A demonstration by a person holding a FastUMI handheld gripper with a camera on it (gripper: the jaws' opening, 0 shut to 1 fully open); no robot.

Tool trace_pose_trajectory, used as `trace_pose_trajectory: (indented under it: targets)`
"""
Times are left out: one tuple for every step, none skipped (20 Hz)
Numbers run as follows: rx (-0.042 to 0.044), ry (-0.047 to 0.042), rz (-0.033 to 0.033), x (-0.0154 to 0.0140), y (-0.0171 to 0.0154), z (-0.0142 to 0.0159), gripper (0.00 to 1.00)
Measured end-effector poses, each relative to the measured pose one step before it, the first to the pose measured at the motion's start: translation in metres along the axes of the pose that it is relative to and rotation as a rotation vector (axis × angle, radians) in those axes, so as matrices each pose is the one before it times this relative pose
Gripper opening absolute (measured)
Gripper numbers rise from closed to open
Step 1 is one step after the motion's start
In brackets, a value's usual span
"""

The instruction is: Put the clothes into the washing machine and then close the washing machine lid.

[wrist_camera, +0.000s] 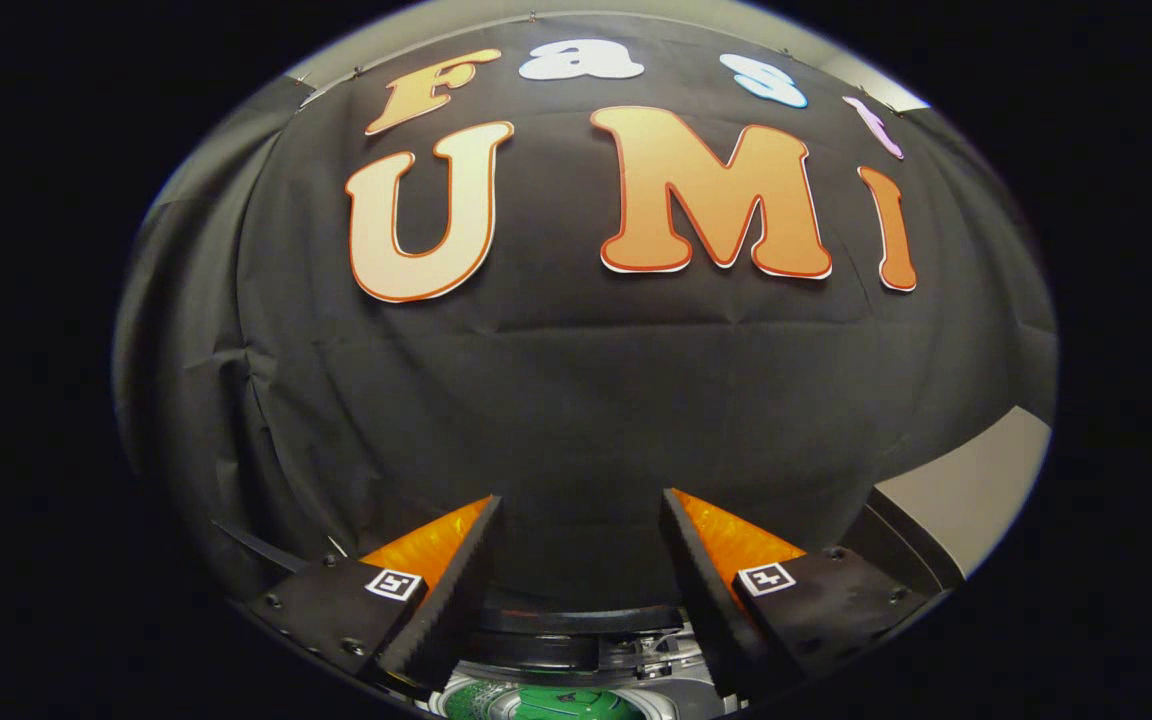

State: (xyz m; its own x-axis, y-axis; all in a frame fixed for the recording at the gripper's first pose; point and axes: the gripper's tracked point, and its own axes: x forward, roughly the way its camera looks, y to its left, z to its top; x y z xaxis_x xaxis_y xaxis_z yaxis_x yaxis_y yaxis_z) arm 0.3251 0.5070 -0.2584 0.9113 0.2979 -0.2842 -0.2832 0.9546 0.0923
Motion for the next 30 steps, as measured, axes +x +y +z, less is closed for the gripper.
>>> trace_pose_trajectory:
  targets:
    - [-0.00228,0.00183,0.0001,-0.00635,-0.00054,-0.00222,0.99]
    - [0.00068,-0.00449,-0.0003,-0.00688,-0.00073,-0.00207,0.99]
    - [-0.00207,-0.00605,0.00147,-0.00638,0.00002,-0.00195,0.99]
    - [-0.0016,-0.00817,0.00187,-0.00613,0.00022,0.00013,0.99]
    - [-0.00039,-0.00358,0.00203,-0.00284,0.00045,-0.00186,0.99]
    - [-0.0016,0.00977,0.00232,-0.00413,0.00036,0.00007,0.99]
    - [-0.0017,0.00595,0.00208,-0.00373,-0.00011,-0.00242,0.99]
    - [-0.00104,-0.00156,0.0017,-0.00394,0.00027,0.0001,0.99]
    - [-0.00138,-0.00548,0.0014,-0.00398,-0.00008,0.00009,0.99]
    - [-0.0015,-0.00553,0.0023,-0.00094,0.00047,-0.00065,0.99]
    - [-0.00245,0.00042,0.00379,-0.00246,0.00036,-0.00199,0.99]
    - [-0.0019,0.00081,0.00345,-0.00302,-0.00029,-0.00054,0.99]
    - [-0.00087,0.00137,0.00285,-0.00227,-0.00041,-0.00199,0.99]
    - [-0.0017,-0.00005,0.00069,-0.00213,0.0002,-0.0007,0.99]
    - [-0.00042,-0.0045,0.0002,-0.00303,-0.00013,-0.00146,0.99]
    - [0.00049,-0.00443,0.00072,-0.00325,0.00043,-0.00019,0.99]
    - [-0.00024,-0.00672,0.00195,-0.00189,0.00053,-0.00047,0.99]
    - [-0.00066,-0.007,0.00069,-0.0014,0.00024,-0.00009,0.99]
    - [-0.00197,-0.00415,0.00055,-0.00213,-0.00058,-0.00171,0.99]
    - [-0.00027,-0.0012,0.00023,-0.00322,0.00014,-0.00144,0.99]
    - [0.00008,0.00156,0.00082,-0.00358,-0.00004,-0.00208,0.99]
    - [-0.00078,0.00176,0.00131,-0.00314,0.00058,-0.00265,0.99]
    - [-0.0009,0.00203,0.00109,-0.00337,0.00026,-0.00138,0.99]
    - [0.00066,0.00507,-0.00059,-0.00185,-0.00032,-0.00314,0.99]
    - [-0.00012,0.00508,-0.00029,-0.00311,-0.00038,-0.00375,0.99]
    - [-0.00038,0.00392,-0.00075,-0.00446,0.00069,-0.00247,0.99]
    - [-0.00212,0.00251,-0.00249,-0.00433,0.00016,-0.0034,0.99]
    - [-0.00459,-0.0033,-0.00186,-0.00489,0.00026,-0.00311,0.99]
    - [-0.00593,0.00446,-0.00028,-0.00427,-0.0002,-0.00432,0.98]
    - [-0.00416,0.01332,0.00097,-0.00637,0.0007,-0.00879,0.98]
